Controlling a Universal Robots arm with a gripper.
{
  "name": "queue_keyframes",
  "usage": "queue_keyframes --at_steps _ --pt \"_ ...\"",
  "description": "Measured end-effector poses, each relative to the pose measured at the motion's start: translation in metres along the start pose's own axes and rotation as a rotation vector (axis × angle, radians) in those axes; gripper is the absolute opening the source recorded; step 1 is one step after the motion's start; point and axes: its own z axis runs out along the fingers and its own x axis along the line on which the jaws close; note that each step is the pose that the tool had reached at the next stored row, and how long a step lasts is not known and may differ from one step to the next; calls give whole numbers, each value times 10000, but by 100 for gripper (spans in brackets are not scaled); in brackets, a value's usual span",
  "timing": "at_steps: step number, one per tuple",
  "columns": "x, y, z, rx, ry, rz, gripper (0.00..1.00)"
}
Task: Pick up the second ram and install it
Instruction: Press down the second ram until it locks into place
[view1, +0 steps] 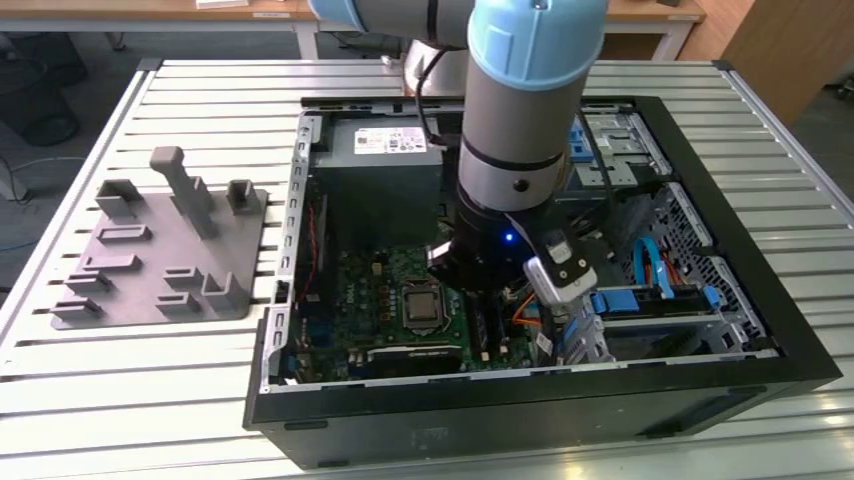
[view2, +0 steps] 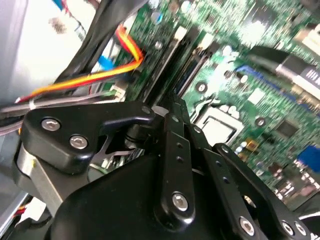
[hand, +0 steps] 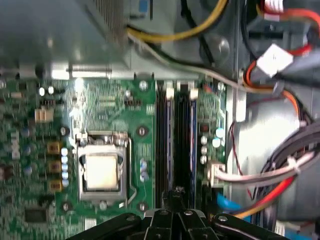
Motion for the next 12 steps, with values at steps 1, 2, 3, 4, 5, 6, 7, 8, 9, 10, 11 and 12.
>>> queue_keyframes --at_steps 1,2,3,4,5,6,7,8,9,10,11,12 --pt "0 -21 6 -5 -3 0 10" --pt "0 -39 8 0 -2 -1 10" --pt "0 -51 8 4 -1 -1 10" --pt "0 -58 9 6 -1 -2 10" --pt "0 -64 10 5 -1 -4 10" --pt "-1 -70 11 4 -1 -6 10" --pt "-1 -76 11 5 -2 -8 10" --pt "-1 -82 11 5 -1 -8 10" --pt "0 -86 11 6 -1 -9 10" --pt "0 -88 11 7 -1 -9 10" --pt "-1 -87 11 6 -1 -8 10" --pt "-1 -87 11 5 -1 -9 10"
